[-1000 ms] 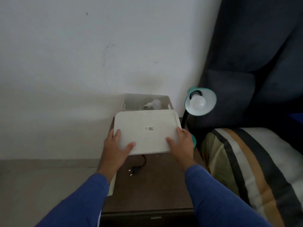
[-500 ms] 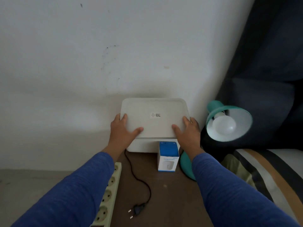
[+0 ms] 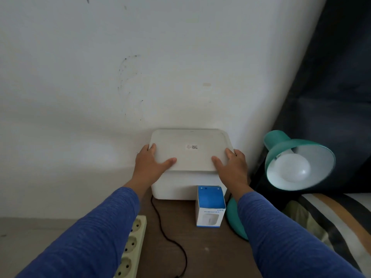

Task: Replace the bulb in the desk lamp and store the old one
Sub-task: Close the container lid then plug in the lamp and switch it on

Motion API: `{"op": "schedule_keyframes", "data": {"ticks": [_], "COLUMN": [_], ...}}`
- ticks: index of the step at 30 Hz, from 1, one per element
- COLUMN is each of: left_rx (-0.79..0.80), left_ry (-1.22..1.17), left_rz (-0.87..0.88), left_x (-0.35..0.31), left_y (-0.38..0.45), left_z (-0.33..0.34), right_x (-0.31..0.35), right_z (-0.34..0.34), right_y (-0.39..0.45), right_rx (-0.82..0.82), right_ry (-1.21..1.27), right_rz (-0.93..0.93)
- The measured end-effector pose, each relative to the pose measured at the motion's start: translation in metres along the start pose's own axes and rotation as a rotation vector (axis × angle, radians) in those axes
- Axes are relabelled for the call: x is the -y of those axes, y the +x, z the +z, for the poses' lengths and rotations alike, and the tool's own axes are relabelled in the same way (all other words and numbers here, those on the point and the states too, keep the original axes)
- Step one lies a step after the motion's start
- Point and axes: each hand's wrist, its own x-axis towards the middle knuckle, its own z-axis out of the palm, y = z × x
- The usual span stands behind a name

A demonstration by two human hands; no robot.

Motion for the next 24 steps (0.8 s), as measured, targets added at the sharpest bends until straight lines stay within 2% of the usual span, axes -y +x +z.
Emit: {"op": "schedule_keyframes", "data": {"ticks": [19, 24], "left_rx": [0.066, 0.042], "left_ry": [0.047, 0.039], "left_rz": [-0.015, -0.021], "left_x": [0.007, 0.009], "left_y": [0.011, 0.006], "left_z": [-0.002, -0.002], "right_x": [0.003, 0.002], "right_z": [-0.005, -0.003], "right_y": [0.006, 0.004], "right_rx": [0.035, 0.038], "right_ry": [-0.037, -0.053], "right_rz": [-0.011, -0.029]}}
